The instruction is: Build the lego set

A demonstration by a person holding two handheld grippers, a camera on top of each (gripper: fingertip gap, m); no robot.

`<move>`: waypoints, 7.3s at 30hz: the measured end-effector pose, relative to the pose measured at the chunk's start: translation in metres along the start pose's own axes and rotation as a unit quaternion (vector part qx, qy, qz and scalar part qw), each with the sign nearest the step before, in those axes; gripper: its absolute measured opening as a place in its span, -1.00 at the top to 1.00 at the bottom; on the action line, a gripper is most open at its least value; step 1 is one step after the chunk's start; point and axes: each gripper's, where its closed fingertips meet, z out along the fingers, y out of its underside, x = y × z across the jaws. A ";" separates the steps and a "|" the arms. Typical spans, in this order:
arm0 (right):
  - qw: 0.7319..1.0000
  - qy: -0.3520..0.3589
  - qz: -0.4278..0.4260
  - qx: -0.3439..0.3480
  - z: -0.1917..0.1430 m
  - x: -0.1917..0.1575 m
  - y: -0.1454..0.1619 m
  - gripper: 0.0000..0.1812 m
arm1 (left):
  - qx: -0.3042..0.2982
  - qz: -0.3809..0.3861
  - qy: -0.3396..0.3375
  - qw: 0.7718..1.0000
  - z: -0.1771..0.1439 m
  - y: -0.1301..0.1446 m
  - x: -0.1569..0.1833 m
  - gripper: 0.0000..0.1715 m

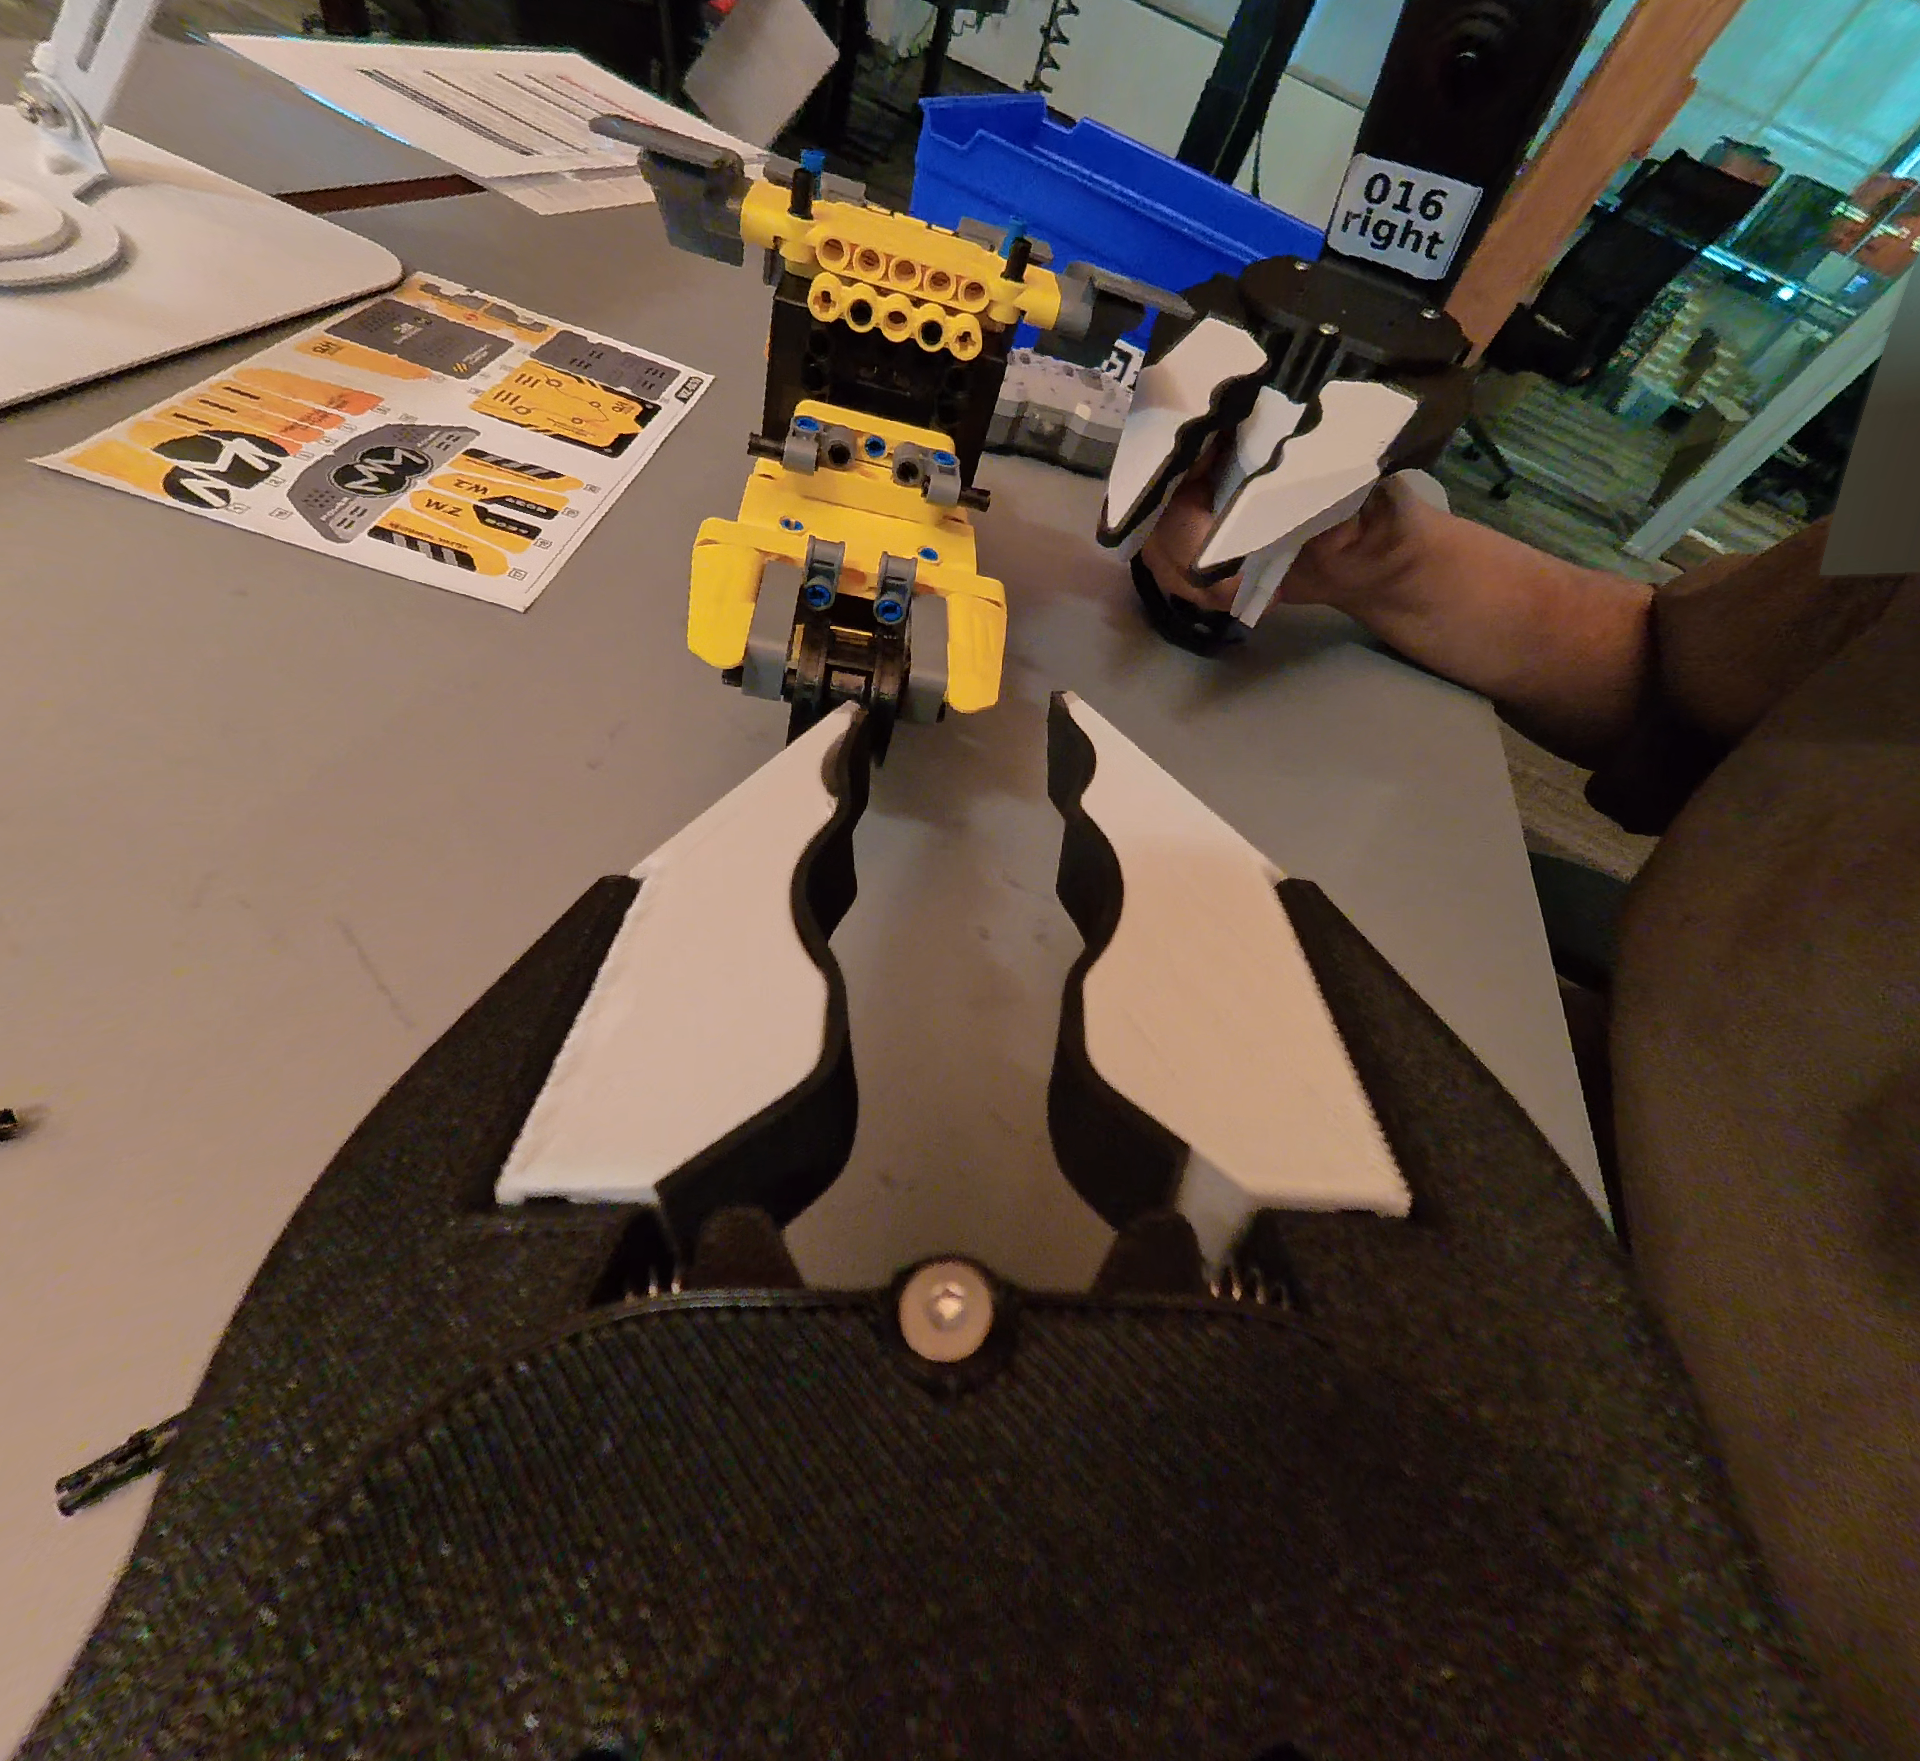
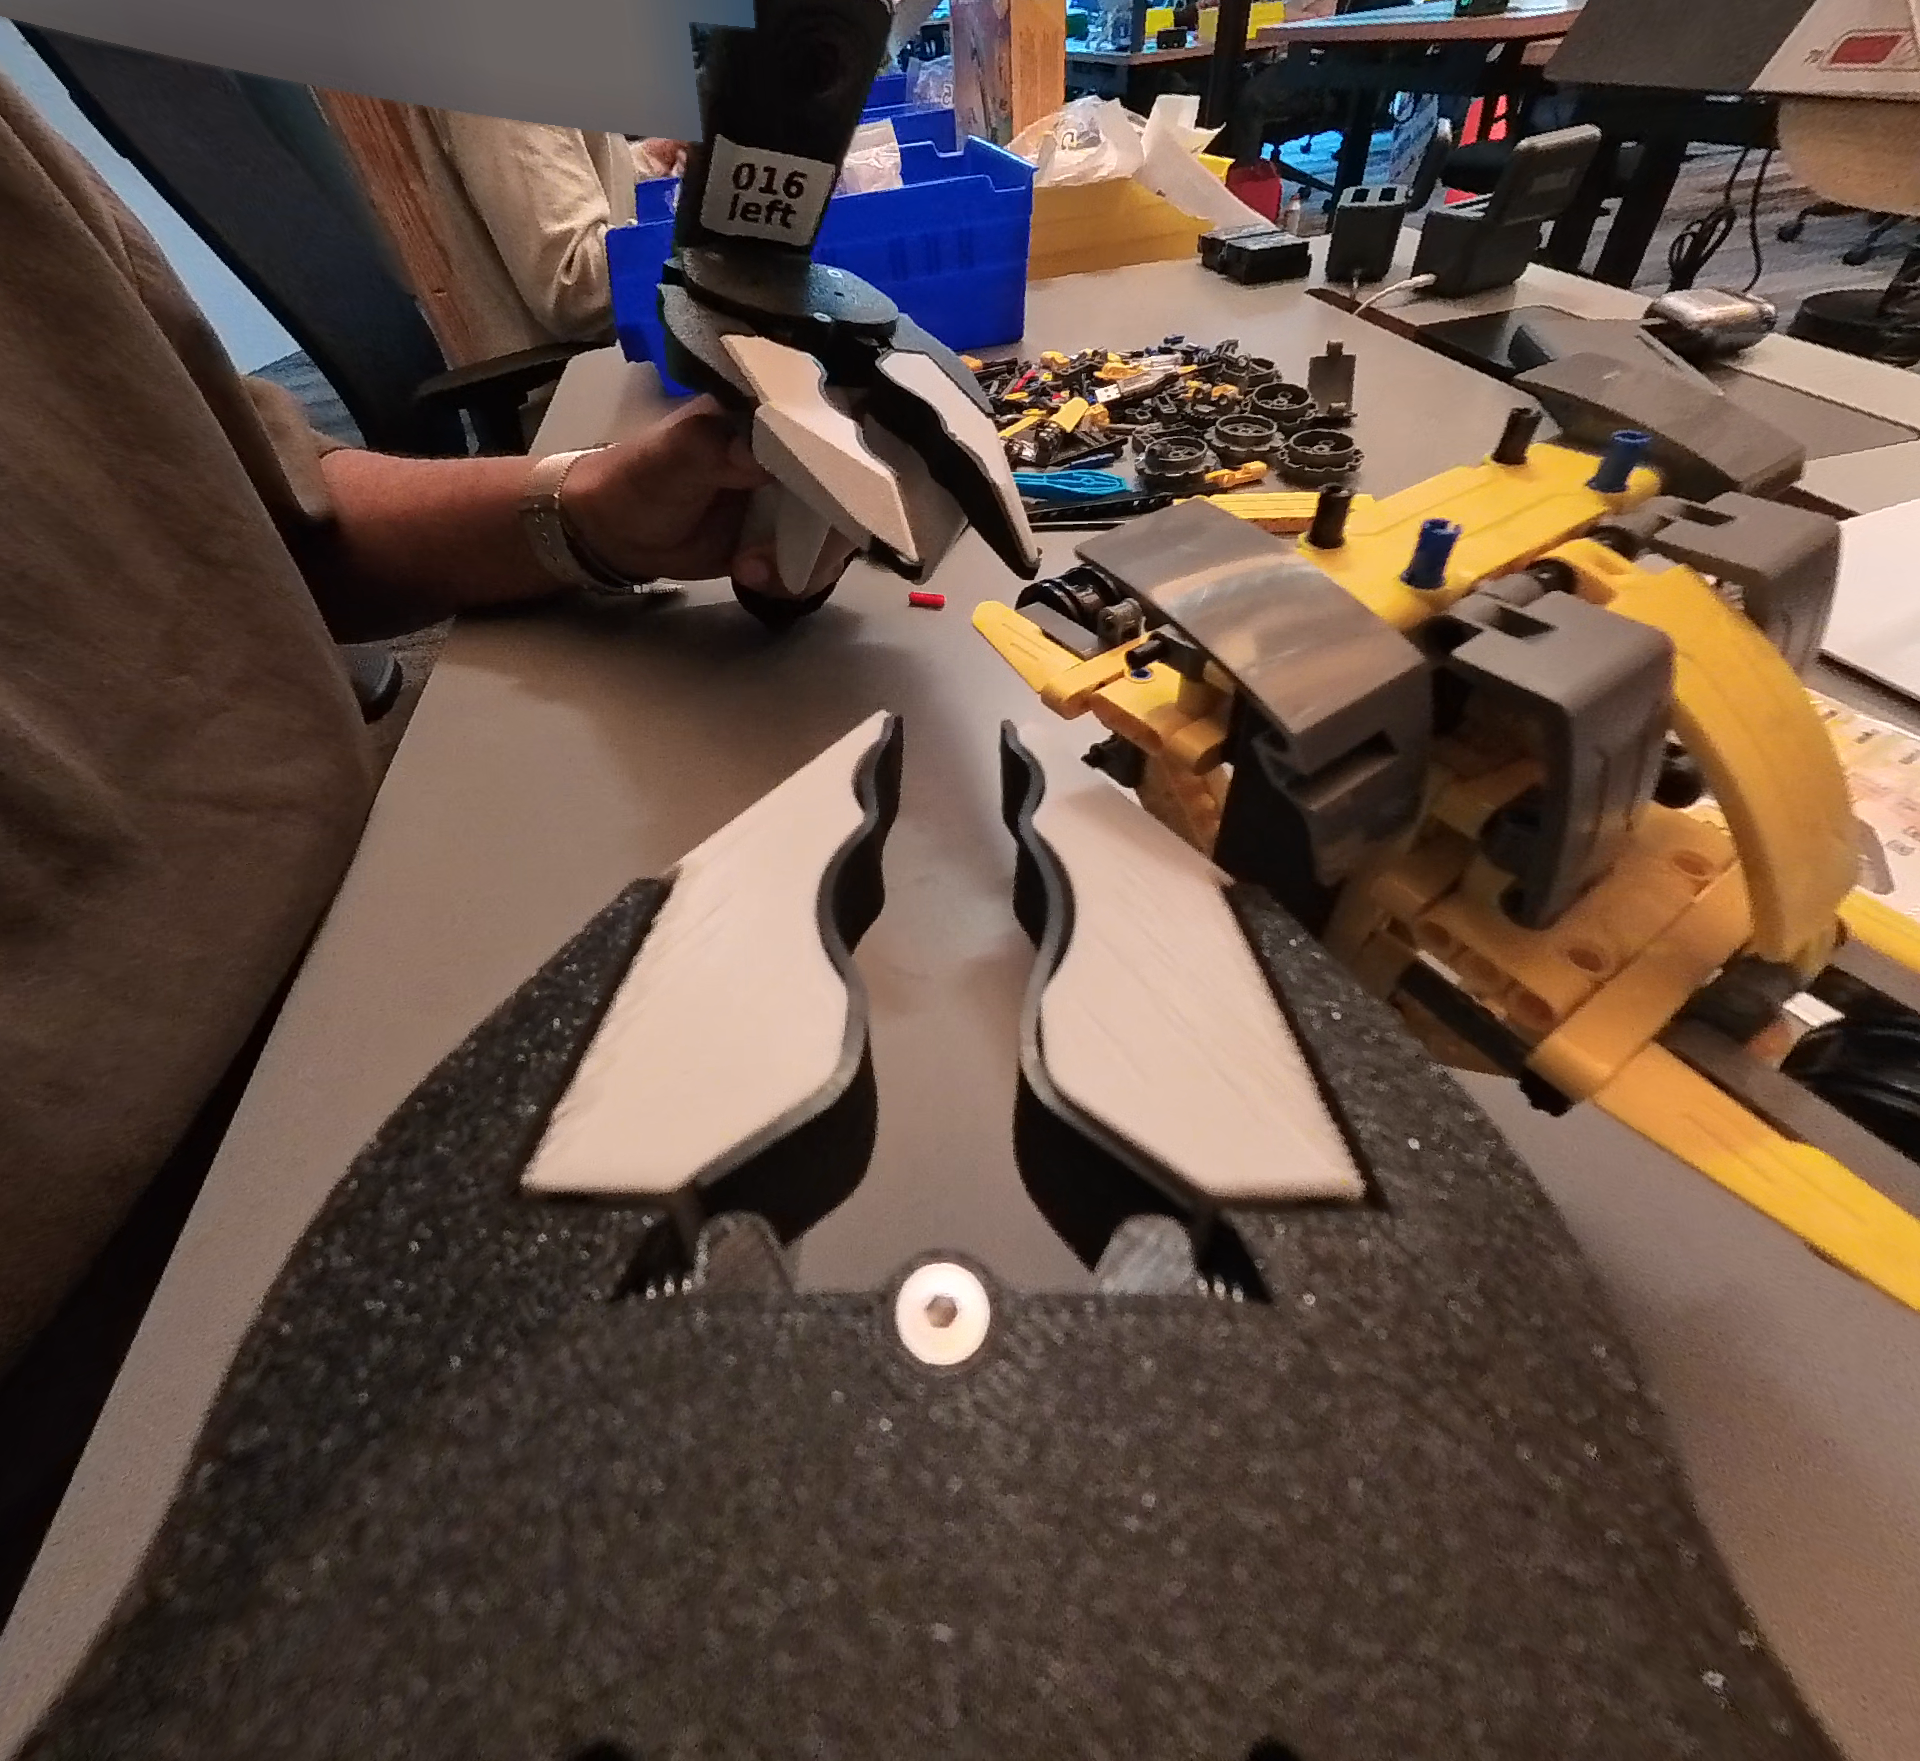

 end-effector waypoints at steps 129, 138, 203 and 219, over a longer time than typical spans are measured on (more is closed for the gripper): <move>0.994 0.015 0.009 -0.105 0.015 0.007 0.029 0.97 | -0.259 0.010 -0.311 0.914 -0.096 0.070 -0.119 0.85; 0.995 0.015 0.026 -0.092 0.012 0.009 0.026 0.97 | -0.225 0.098 -0.189 0.951 -0.042 0.051 -0.048 0.86; 0.996 -0.009 0.013 -0.089 0.010 -0.005 0.026 0.92 | -0.312 0.219 0.045 0.924 -0.001 0.086 0.022 0.88; 0.996 -0.012 0.014 -0.091 0.010 -0.005 0.026 0.91 | -0.280 0.188 0.056 0.940 -0.003 0.080 0.022 0.71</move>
